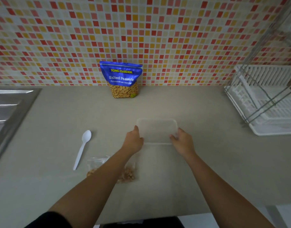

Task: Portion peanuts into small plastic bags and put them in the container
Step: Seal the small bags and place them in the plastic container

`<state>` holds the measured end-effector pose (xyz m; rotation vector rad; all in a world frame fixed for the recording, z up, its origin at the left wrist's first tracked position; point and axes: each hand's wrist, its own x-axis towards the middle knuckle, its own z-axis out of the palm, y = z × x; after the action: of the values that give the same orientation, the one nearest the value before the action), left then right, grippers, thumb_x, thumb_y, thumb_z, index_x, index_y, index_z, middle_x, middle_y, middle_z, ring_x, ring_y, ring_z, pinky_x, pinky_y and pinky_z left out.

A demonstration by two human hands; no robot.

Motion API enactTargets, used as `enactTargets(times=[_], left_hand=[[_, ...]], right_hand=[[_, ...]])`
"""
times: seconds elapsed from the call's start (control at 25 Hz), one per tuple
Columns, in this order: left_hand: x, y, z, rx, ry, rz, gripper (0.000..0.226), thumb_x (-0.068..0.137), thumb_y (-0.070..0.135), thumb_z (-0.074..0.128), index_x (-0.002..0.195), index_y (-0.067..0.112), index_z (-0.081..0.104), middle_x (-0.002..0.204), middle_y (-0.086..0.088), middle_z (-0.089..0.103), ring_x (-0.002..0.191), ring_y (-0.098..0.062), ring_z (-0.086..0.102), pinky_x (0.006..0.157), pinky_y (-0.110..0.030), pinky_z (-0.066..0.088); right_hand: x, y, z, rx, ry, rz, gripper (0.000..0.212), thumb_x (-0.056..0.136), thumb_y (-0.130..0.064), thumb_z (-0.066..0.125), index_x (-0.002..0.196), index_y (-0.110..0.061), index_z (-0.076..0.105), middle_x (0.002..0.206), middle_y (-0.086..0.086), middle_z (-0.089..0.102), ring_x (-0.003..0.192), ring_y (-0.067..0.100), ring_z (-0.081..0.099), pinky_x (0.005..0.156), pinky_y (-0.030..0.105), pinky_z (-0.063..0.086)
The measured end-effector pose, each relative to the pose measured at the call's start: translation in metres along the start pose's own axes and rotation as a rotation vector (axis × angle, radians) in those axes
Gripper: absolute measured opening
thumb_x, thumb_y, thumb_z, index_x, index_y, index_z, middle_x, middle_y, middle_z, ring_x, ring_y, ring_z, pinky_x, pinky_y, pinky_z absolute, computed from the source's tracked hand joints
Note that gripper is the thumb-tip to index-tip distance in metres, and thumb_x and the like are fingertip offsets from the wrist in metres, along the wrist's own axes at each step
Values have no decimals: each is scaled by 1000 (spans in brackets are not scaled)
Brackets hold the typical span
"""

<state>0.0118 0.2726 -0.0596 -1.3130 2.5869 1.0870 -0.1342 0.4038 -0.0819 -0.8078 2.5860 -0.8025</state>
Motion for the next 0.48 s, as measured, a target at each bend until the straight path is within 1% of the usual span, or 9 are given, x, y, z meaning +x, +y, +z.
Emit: enactTargets(times=[0.12,0.24,0.4,0.48], left_hand=[[-8,-42,-31,-5,21,-73,36,91,14,49,122,-1,40,123,-20,56,112,-36,52,90,-38,44],[-19,-83,-54,-43,55,-139,35,90,15,50,120,1,42,120,-18,57,110,-34,54,91,-39,45],[-27,-111,-71,-116,70,-186,31,88,14,51,116,1,44,115,-19,55,106,-37,54,89,-43,49],[-28,-117,-74,-126,56,-184,32,88,13,52,117,2,44,115,-20,54,105,-37,53,88,-42,48]], right_hand=[[-6,-37,35,14,-65,-60,39,84,-27,63,114,-3,58,104,21,68,99,35,64,84,40,51],[-15,-70,66,14,-107,-98,41,84,-28,62,117,-4,57,104,21,68,100,35,63,84,38,50],[-24,-92,89,-19,-108,-120,37,86,-28,61,111,0,57,101,22,67,96,36,62,77,36,45],[-26,-95,94,-6,-96,-110,38,86,-27,61,113,-1,56,101,22,67,96,36,62,78,36,45]])
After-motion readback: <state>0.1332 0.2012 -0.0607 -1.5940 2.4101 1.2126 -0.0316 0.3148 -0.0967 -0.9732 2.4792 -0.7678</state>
